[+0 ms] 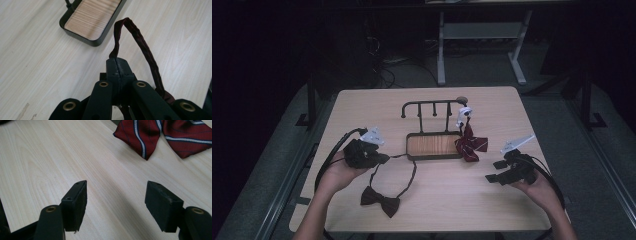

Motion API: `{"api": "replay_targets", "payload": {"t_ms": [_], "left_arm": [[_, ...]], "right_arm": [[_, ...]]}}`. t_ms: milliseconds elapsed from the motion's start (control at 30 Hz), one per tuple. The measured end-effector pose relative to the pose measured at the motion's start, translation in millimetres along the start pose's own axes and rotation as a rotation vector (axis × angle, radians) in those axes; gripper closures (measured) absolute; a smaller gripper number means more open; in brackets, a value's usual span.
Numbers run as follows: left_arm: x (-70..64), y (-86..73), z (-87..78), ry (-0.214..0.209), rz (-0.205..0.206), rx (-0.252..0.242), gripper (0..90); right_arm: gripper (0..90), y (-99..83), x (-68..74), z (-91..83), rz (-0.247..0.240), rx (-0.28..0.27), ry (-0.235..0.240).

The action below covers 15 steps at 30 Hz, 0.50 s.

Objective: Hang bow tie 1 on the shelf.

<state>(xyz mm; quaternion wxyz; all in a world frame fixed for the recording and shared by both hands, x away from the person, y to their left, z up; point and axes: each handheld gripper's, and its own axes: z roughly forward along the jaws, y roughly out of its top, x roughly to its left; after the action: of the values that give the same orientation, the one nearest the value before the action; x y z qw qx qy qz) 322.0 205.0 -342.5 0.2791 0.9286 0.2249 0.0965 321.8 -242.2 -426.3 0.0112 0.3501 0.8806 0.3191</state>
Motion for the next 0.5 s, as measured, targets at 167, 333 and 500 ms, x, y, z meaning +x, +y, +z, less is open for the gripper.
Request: {"api": "replay_targets", "payload": {"t_ms": [167, 333, 500], "left_arm": [[-1.0, 4.5, -4.6, -0.008, 0.009, -0.011, 89.9], [-2.1, 8.6, -8.3, -0.013, 0.015, -0.016, 90.0], [-2.8, 13.9, -12.0, -0.017, 0.027, -0.02, 90.0]], "right_arm": [[34.1, -0.5, -1.4, -1.8, 0.006, -0.004, 0.001], [34.1, -0.8, -2.9, -2.4, 0.002, -0.011, 0.004], [34.1, -2.2, -4.2, -3.7, 0.009, -0.013, 0.004]]}}
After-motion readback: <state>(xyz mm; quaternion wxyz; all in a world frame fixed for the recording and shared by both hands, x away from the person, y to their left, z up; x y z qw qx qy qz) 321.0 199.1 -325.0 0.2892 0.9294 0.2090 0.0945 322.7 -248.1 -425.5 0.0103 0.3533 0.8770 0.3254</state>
